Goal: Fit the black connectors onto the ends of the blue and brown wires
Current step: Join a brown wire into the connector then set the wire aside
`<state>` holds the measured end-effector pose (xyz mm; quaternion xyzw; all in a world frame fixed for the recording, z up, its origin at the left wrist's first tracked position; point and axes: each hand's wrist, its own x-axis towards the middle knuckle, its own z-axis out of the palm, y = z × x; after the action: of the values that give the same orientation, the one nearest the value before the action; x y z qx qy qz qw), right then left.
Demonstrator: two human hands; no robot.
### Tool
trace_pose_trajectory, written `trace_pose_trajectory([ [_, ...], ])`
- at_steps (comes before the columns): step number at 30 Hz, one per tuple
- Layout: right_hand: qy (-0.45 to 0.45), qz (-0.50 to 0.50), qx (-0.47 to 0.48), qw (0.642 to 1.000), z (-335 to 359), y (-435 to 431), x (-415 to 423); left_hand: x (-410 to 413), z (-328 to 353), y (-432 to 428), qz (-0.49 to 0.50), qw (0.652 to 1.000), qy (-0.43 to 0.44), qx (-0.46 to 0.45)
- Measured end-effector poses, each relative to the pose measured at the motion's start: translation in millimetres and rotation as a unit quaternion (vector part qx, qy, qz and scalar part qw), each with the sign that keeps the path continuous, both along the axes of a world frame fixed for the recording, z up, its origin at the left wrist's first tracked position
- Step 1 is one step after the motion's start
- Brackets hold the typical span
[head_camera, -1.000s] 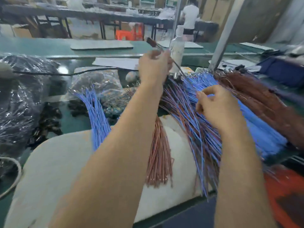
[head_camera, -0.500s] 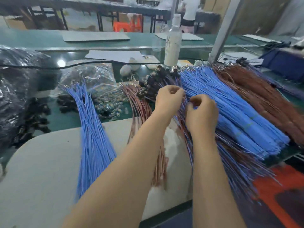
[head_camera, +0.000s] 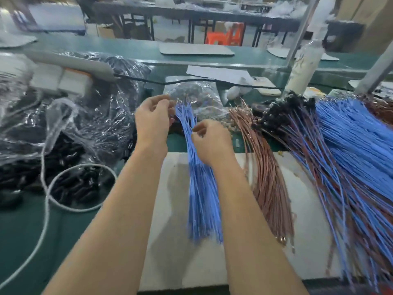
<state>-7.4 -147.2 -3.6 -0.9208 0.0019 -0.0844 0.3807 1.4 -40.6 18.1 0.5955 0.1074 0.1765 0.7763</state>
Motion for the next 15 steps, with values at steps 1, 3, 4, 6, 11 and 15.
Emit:
trace_pose_trajectory([
  [1, -0.004, 0.012, 0.0, 1.0, -1, 12, 2, -1, 0, 13, 0.013, 1.0, 0.001, -0.011],
  [3, -0.013, 0.032, 0.002, 0.999, -2, 33, 6, -3, 2, 36, 0.032, 0.999, 0.006, -0.027],
  [4, -0.013, 0.039, -0.002, 0.999, -3, 41, 8, -3, 3, 45, 0.04, 0.999, 0.007, -0.034],
  [6, -0.008, 0.045, -0.024, 0.999, -6, 56, 16, -4, 5, 61, 0.048, 0.998, 0.005, -0.048],
  [11, -0.005, 0.052, -0.066, 0.996, -16, 77, 35, -3, 10, 76, 0.05, 0.995, -0.011, -0.083],
  [15, -0.005, 0.089, -0.097, 0.991, -21, 90, 46, 2, 9, 77, 0.051, 0.994, -0.012, -0.095],
])
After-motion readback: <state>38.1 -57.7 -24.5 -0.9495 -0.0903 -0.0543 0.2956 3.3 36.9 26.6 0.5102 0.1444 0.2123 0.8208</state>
